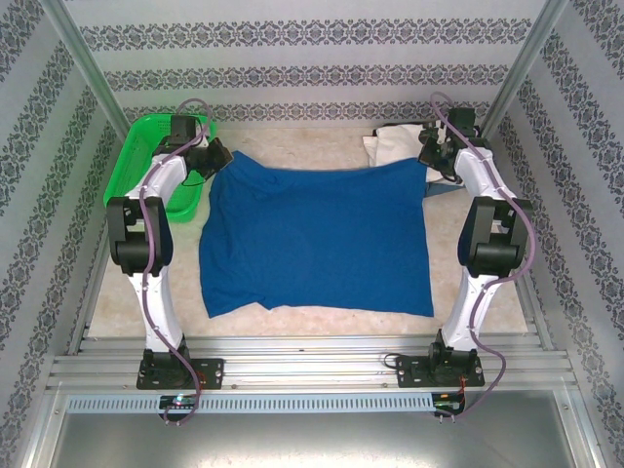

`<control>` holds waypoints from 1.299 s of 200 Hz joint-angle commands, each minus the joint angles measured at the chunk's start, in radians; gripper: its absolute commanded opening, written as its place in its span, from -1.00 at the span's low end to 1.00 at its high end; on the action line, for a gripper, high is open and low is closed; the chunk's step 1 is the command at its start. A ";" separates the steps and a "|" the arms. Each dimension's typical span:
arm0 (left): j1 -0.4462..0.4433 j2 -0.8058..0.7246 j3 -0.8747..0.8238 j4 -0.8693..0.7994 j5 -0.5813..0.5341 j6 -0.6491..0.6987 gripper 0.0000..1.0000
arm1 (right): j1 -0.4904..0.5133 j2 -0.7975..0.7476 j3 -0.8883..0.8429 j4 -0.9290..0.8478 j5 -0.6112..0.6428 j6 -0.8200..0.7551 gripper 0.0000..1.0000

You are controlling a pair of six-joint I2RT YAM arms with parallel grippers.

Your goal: Fold and stack the t-shirts

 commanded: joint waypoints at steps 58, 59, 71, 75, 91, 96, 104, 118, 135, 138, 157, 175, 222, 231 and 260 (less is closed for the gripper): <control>0.030 -0.279 -0.262 -0.057 0.137 -0.081 -1.00 | 0.000 -0.183 -0.124 -0.062 -0.041 0.010 -1.00; 0.031 -0.281 -0.267 -0.058 0.138 -0.081 -1.00 | -0.001 -0.185 -0.126 -0.062 -0.041 0.011 -1.00; 0.038 -0.323 -0.313 -0.057 0.143 -0.090 -1.00 | -0.006 -0.208 -0.148 -0.071 -0.050 0.008 -1.00; 0.040 -0.336 -0.327 -0.054 0.148 -0.095 -1.00 | -0.008 -0.216 -0.154 -0.076 -0.053 0.006 -1.00; 0.051 -0.376 -0.374 -0.057 0.157 -0.105 -1.00 | -0.018 -0.241 -0.179 -0.098 -0.052 -0.005 -1.00; 0.053 -0.387 -0.388 -0.060 0.156 -0.104 -1.00 | -0.021 -0.249 -0.190 -0.103 -0.056 -0.006 -1.00; 0.054 -0.401 -0.408 -0.064 0.154 -0.105 -1.00 | -0.026 -0.265 -0.212 -0.103 -0.064 -0.006 -1.00; 0.054 -0.417 -0.440 -0.071 0.156 -0.104 -1.00 | -0.031 -0.297 -0.257 -0.097 -0.072 -0.008 -1.00; 0.054 -0.438 -0.479 -0.071 0.160 -0.105 -1.00 | -0.033 -0.335 -0.310 -0.097 -0.076 -0.008 -1.00; 0.054 -0.441 -0.486 -0.072 0.157 -0.104 -1.00 | -0.034 -0.341 -0.320 -0.098 -0.079 -0.008 -1.00; 0.056 -0.458 -0.519 -0.085 0.138 -0.091 -1.00 | -0.035 -0.381 -0.380 -0.100 -0.076 -0.009 -1.00; 0.058 -0.466 -0.544 -0.088 0.123 -0.083 -1.00 | -0.037 -0.420 -0.447 -0.091 -0.072 -0.009 -1.00; 0.093 -0.452 -0.554 -0.105 0.085 -0.051 -1.00 | -0.040 -0.491 -0.611 -0.062 -0.077 -0.004 -1.00; 0.095 -0.445 -0.539 -0.113 0.090 -0.045 -1.00 | -0.040 -0.499 -0.627 -0.060 -0.077 -0.002 -1.00; 0.097 -0.432 -0.513 -0.144 0.088 -0.015 -1.00 | -0.042 -0.531 -0.682 -0.054 -0.081 0.016 -1.00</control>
